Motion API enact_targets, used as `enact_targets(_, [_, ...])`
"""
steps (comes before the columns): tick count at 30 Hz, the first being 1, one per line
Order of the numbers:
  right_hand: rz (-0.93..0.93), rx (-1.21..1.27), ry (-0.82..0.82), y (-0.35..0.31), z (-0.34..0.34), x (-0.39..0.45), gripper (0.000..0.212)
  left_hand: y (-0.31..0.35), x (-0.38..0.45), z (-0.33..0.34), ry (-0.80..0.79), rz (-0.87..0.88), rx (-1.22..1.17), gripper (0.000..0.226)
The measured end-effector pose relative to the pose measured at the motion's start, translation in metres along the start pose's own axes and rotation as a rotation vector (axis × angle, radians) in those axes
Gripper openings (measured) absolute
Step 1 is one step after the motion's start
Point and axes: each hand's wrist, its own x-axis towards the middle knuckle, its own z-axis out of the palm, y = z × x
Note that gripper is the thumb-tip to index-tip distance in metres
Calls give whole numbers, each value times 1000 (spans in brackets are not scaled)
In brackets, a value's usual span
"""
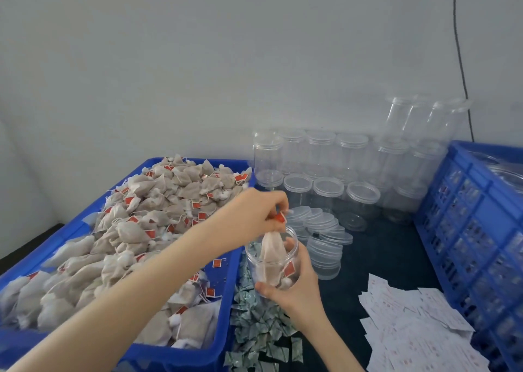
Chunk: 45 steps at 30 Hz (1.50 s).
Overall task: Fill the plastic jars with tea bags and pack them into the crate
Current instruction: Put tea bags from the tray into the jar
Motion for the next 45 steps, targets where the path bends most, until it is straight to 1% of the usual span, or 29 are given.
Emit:
enact_targets(2, [-17,-15,11,-1,-5,0,77,3,0,11,-100,-28,39,31])
enact_targets(3, [-20,-19,16,0,-8,-1,76,5,1,12,-114,-26,66,33])
enact_targets(5, [-11,-13,33,0,-12,-3,79,7,3,8,-96,5,88,28])
enact_targets(7, [-4,-2,52,1,-16,-4,85,8,6,0,-75,25,64,16])
enact_targets(9, [-8,-7,76,1,-19,-6,86,10,9,-4,-74,31,51,5])
enact_targets(10, [-14,-11,91,1,-20,-6,86,12,10,-3,-89,36,55,6])
enact_targets(14, [-38,-31,123,-2,-22,-7,81,21,14,17,-222,92,111,16])
enact_targets(16, [-35,-37,141,-1,-23,-7,89,25,17,28,-303,124,167,18])
enact_targets(18, [-27,-57,166,2,-25,-8,95,26,22,34,-360,128,147,19])
enact_targets(20, [-23,-71,192,4,-29,-8,97,26,27,37,-404,140,152,20])
enact_targets(23, [-24,-70,206,7,-33,-10,93,32,34,45,-438,208,306,17])
enact_targets(26, [-13,-51,227,8,-36,-11,91,42,38,50,-388,235,499,16])
enact_targets(28, [-8,-50,246,7,-40,-11,92,46,41,50,-343,235,524,21])
enact_targets(31, [-6,-39,277,8,-50,-10,89,46,45,47,-224,205,419,28])
enact_targets(35, [14,-43,332,13,-65,-12,89,31,43,46,82,142,237,26])
enact_targets(36, [20,-44,351,15,-69,-12,91,25,44,49,113,100,236,25])
enact_targets(37, [25,-42,372,17,-73,-13,92,20,45,52,84,48,277,24])
enact_targets(38, [32,-37,394,20,-76,-13,92,15,46,58,1,-2,344,23])
enact_targets(40, [44,-24,421,23,-80,-13,90,6,47,75,-217,-51,437,24])
enact_targets(43, [34,-38,424,25,-80,-12,85,-7,45,103,-482,-56,393,23])
enact_targets(45, [38,-29,433,25,-79,-12,82,-13,44,123,-594,-34,475,29])
